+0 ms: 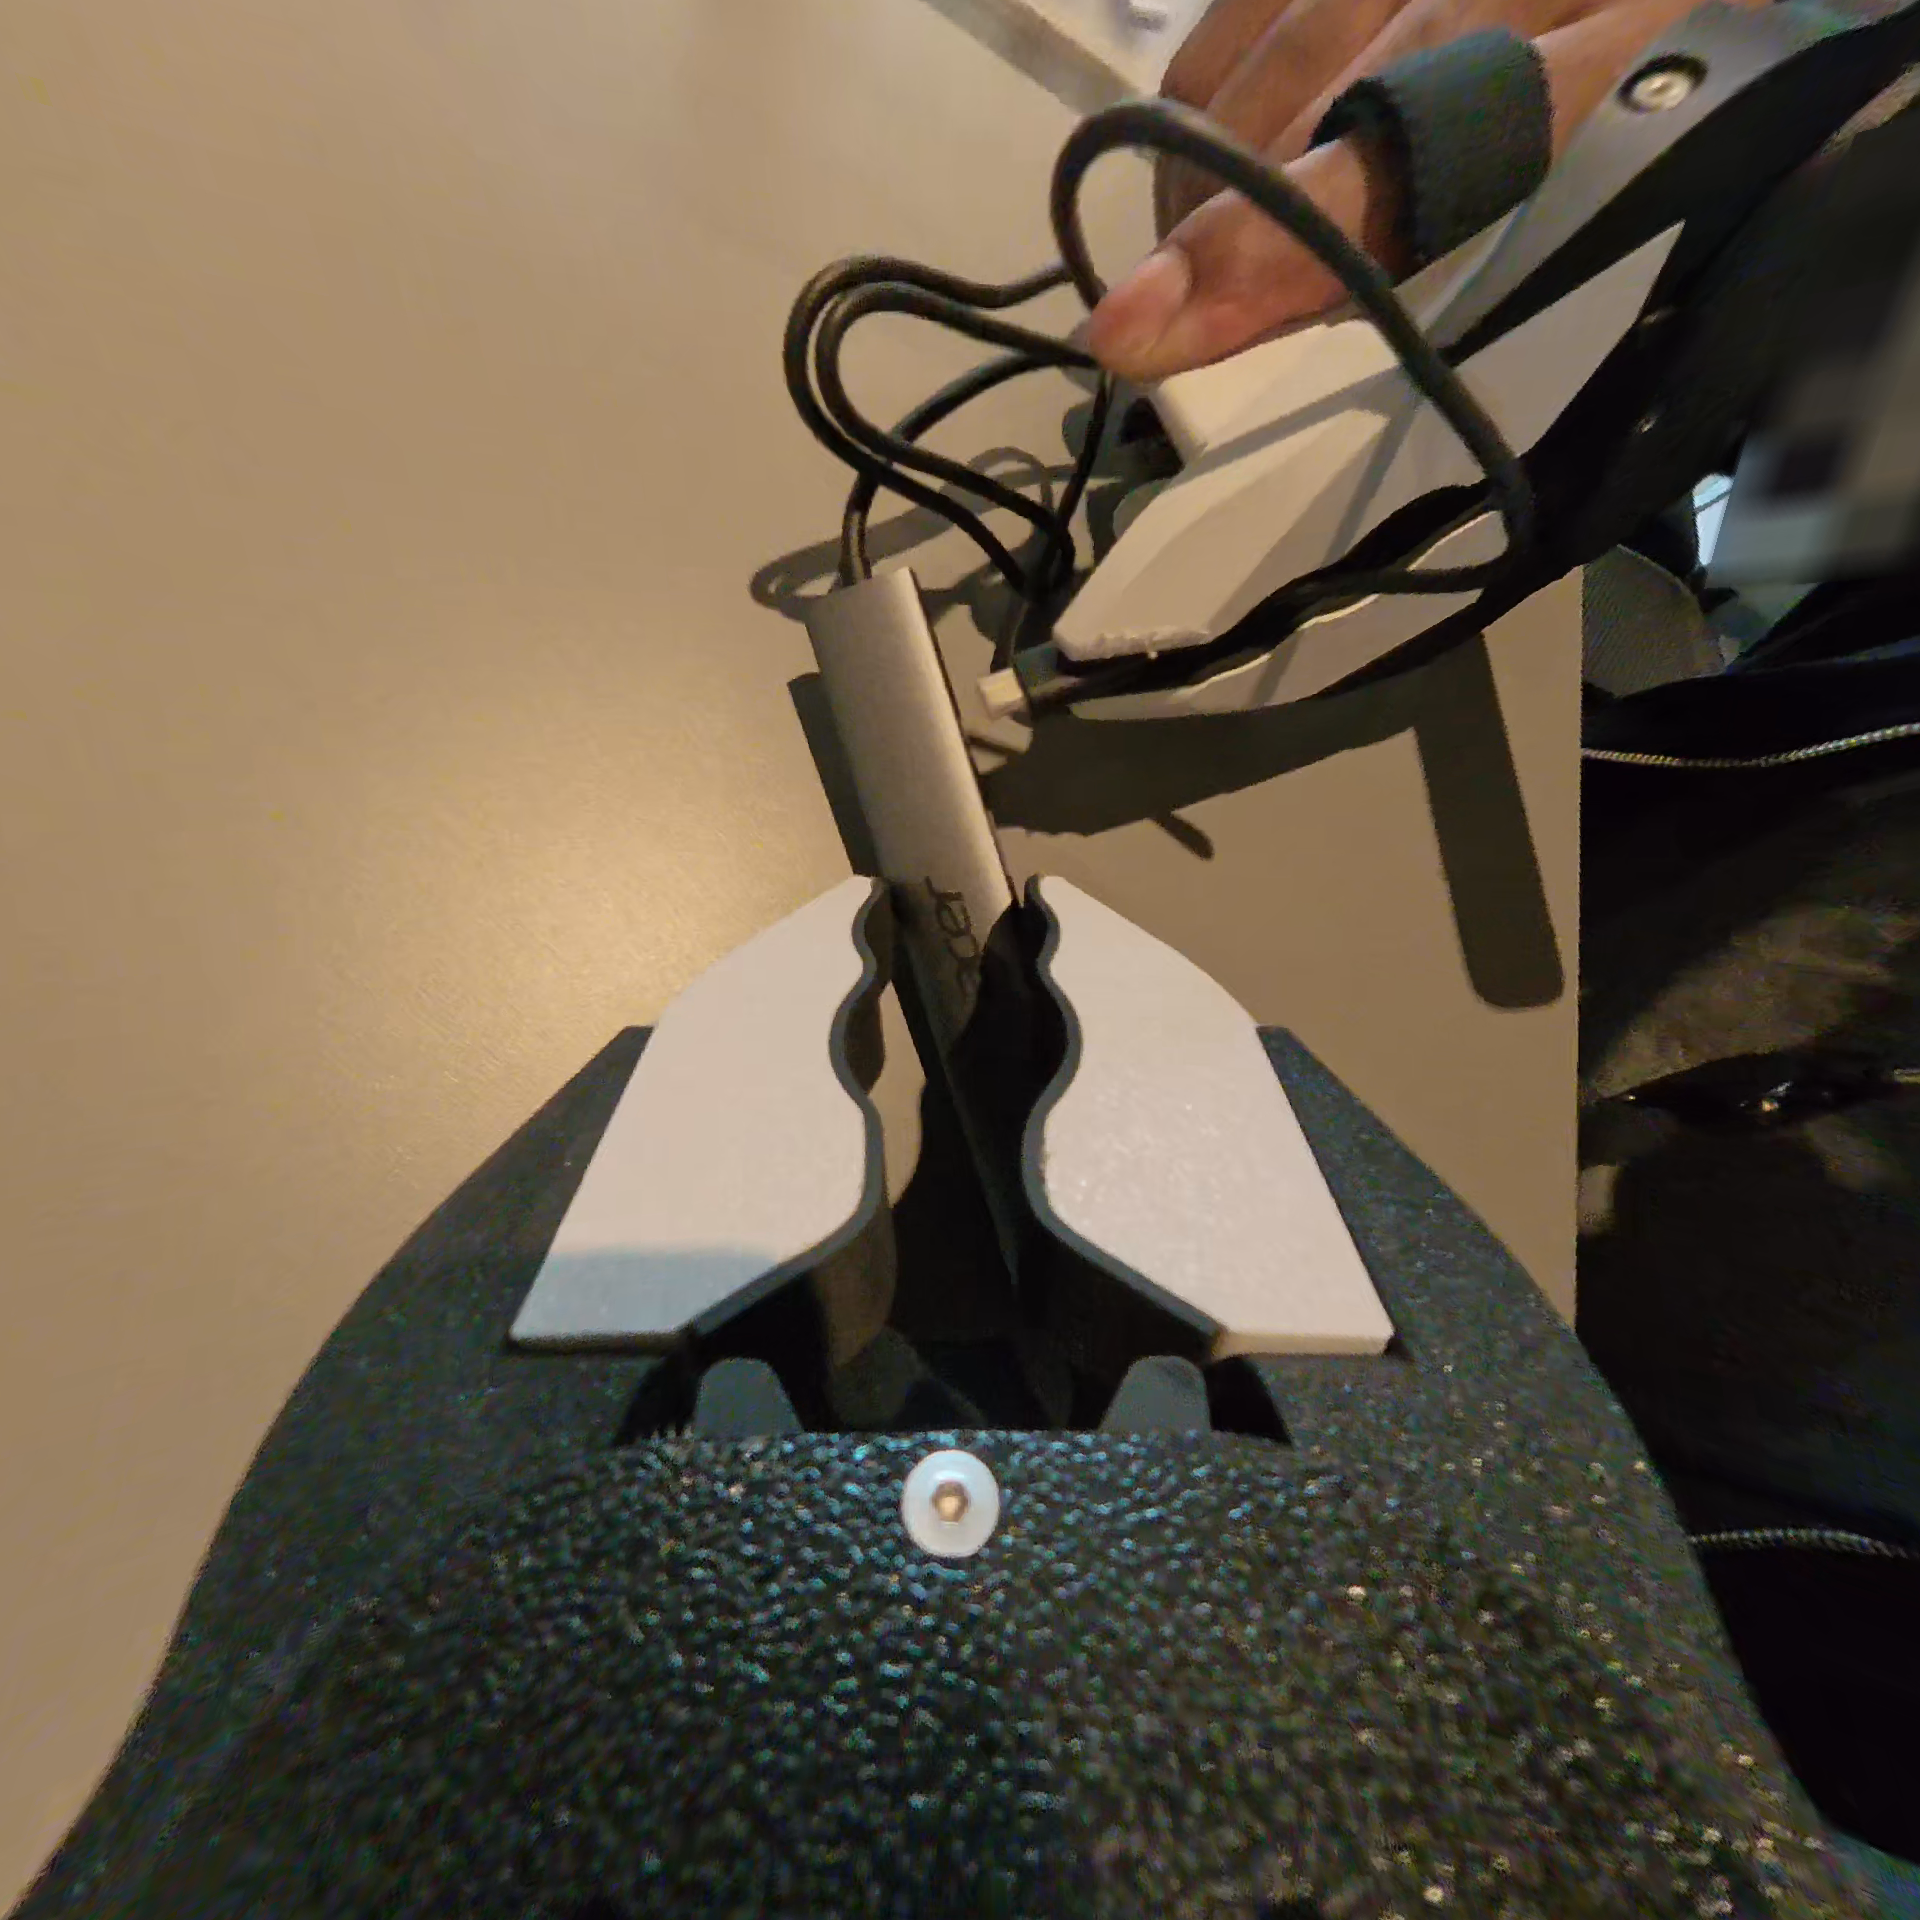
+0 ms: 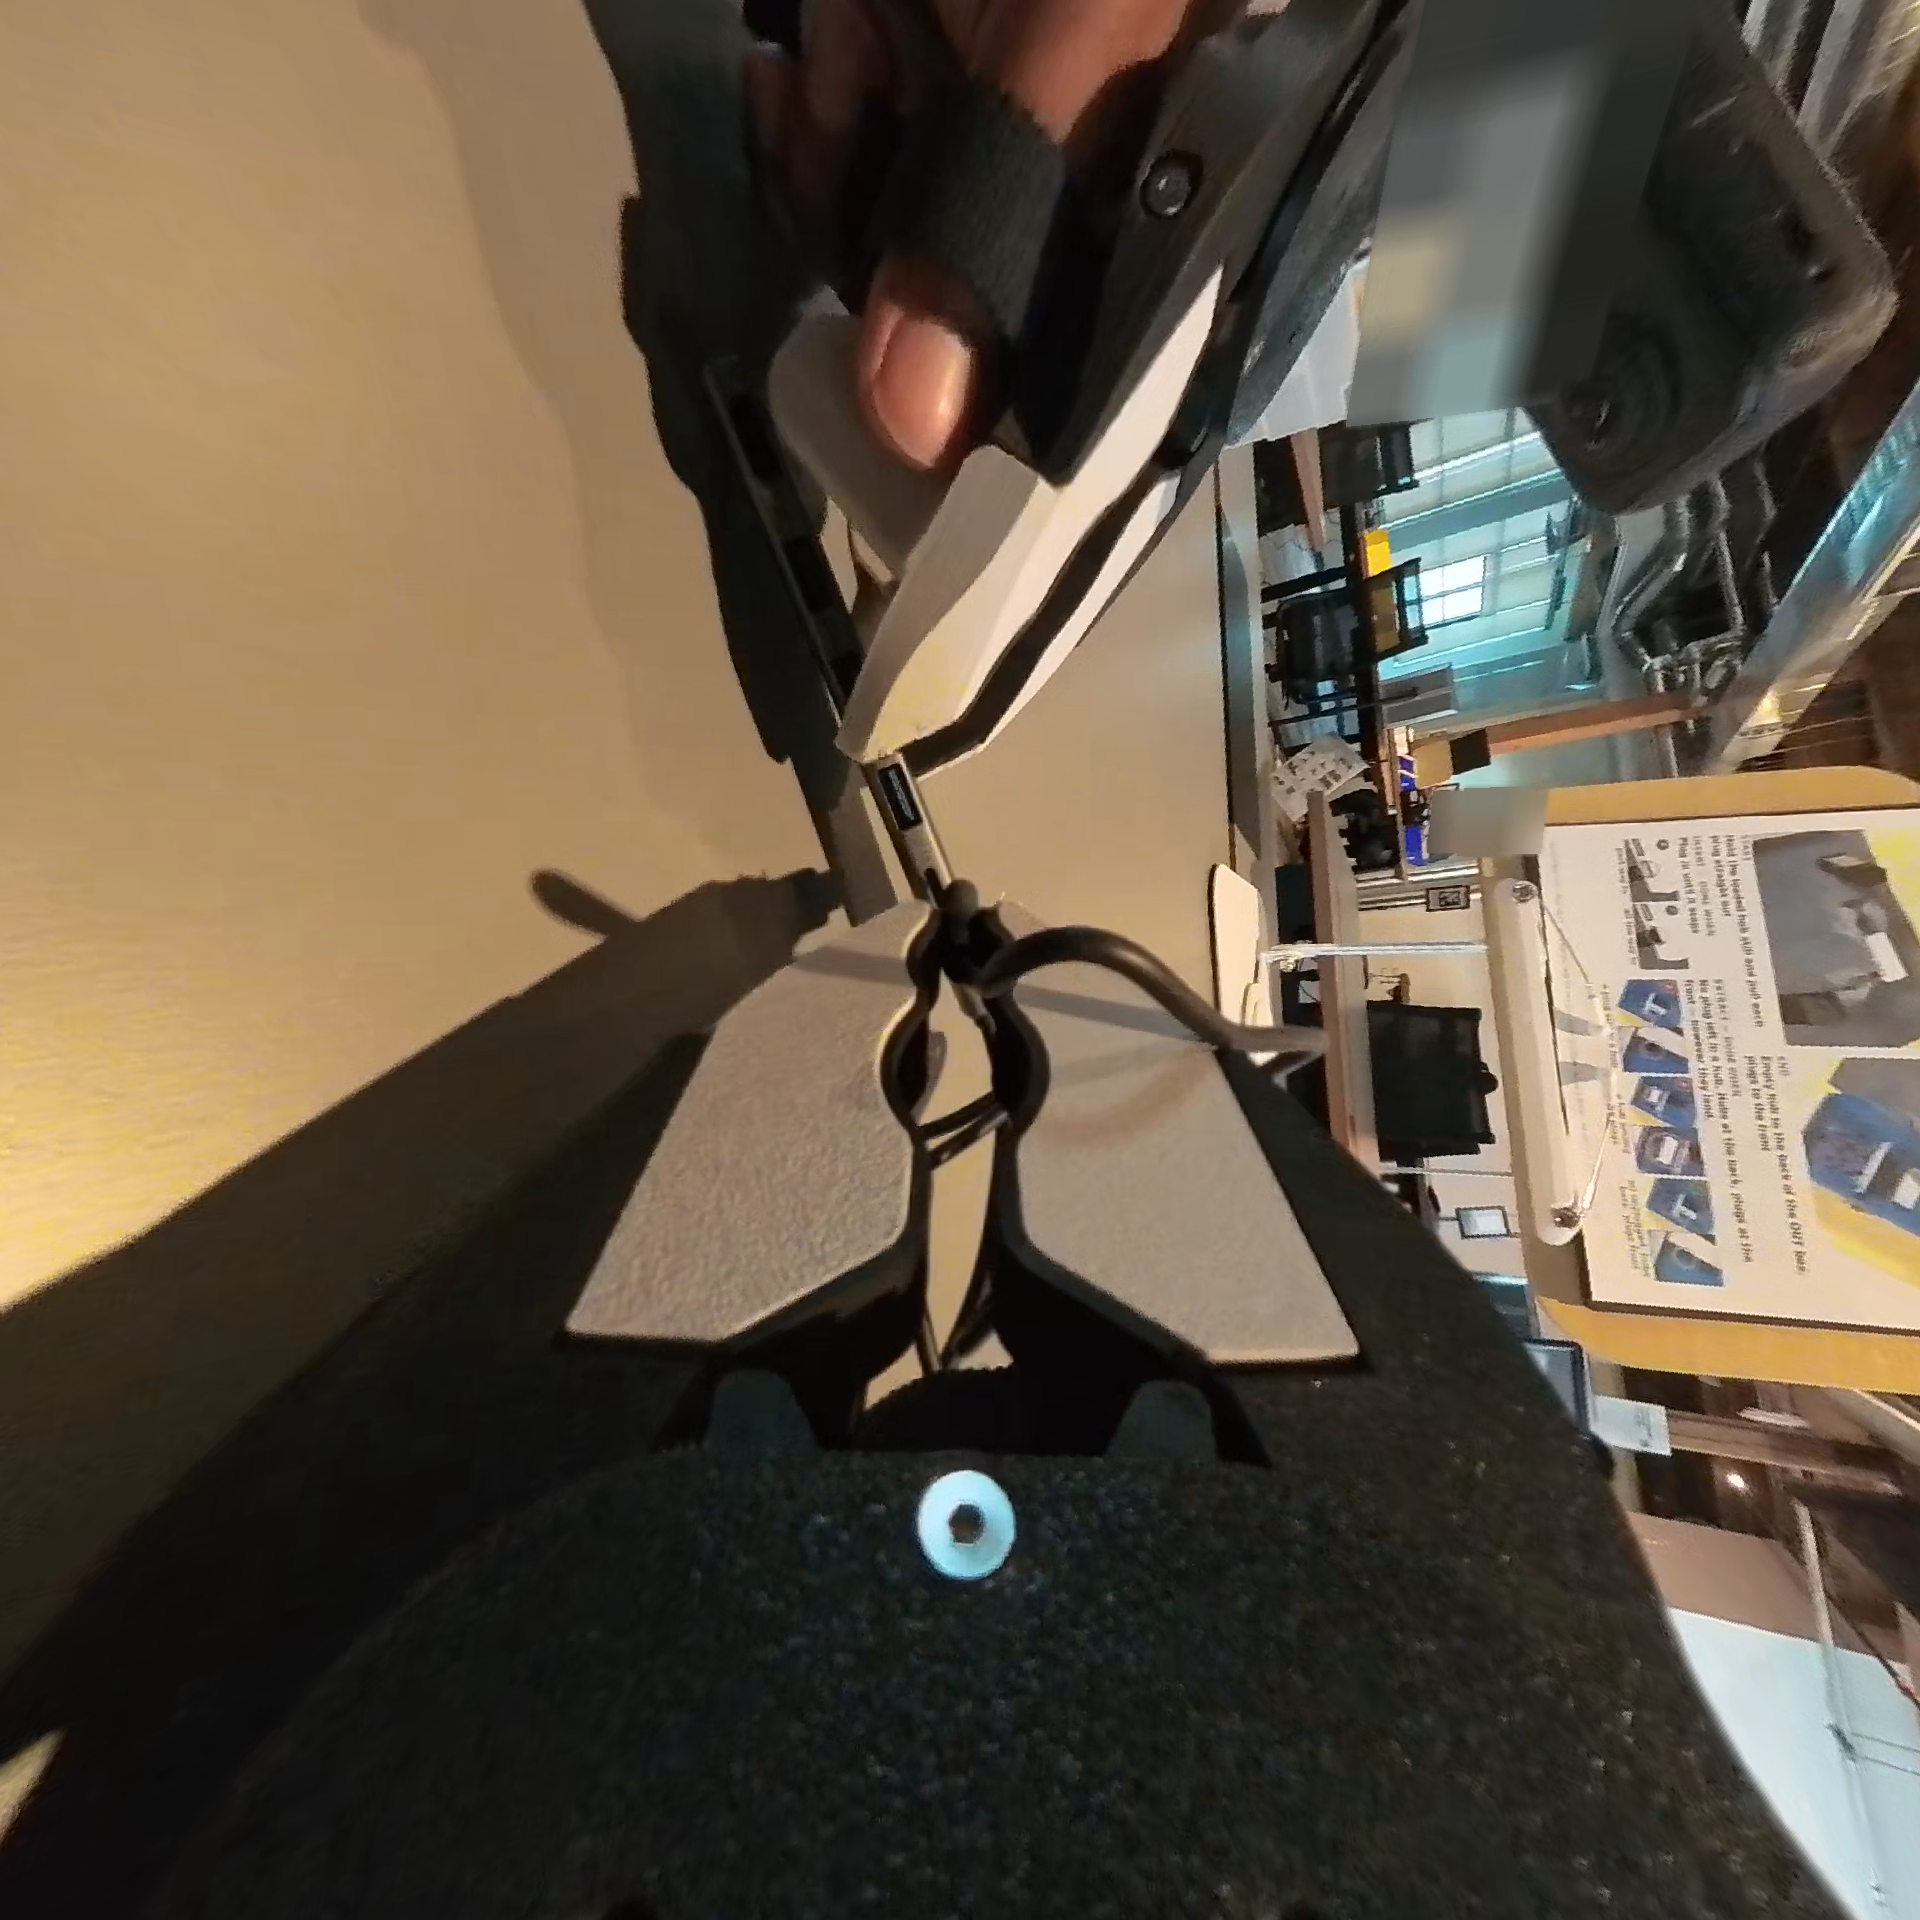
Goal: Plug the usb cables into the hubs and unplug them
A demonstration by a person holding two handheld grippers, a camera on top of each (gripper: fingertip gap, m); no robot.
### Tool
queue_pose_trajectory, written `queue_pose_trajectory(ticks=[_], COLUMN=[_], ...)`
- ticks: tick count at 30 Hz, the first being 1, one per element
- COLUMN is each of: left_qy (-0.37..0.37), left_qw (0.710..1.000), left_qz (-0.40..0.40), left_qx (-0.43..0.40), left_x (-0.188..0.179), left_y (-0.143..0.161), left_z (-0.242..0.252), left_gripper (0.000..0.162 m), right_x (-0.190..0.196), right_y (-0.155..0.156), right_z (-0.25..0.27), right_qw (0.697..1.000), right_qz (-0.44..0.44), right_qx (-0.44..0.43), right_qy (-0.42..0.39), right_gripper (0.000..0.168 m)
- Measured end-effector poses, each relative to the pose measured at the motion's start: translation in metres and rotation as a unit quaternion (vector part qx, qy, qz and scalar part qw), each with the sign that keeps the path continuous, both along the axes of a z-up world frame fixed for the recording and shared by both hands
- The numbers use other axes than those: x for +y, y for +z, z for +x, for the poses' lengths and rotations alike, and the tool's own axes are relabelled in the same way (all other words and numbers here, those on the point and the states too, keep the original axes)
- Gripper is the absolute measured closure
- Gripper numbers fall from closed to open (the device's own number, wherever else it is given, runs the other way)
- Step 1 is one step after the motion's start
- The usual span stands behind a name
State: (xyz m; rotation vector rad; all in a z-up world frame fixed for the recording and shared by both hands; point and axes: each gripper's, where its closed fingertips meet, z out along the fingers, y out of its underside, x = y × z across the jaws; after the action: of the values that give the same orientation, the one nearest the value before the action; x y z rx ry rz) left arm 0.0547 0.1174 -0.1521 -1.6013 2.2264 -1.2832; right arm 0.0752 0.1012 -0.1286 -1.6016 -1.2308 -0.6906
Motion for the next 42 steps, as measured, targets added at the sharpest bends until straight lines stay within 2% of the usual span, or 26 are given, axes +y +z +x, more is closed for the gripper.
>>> queue_pose_trajectory(ticks=[20, 42], left_qy=[-0.01, -0.055], left_qw=[0.999, 0.998], left_qz=[0.037, 0.038], left_qx=[0.008, 0.006], left_x=[-0.001, -0.005], left_y=[-0.004, -0.005], left_z=[0.0, -0.006], left_gripper=[0.138, 0.137], right_x=[-0.002, -0.002], right_y=[-0.013, -0.017], right_z=[-0.004, -0.01], right_qw=[0.994, 0.989], right_qz=[-0.016, -0.035], right_qx=[-0.104, -0.105], right_qy=[0.029, 0.095], right_gripper=[0.162, 0.162])
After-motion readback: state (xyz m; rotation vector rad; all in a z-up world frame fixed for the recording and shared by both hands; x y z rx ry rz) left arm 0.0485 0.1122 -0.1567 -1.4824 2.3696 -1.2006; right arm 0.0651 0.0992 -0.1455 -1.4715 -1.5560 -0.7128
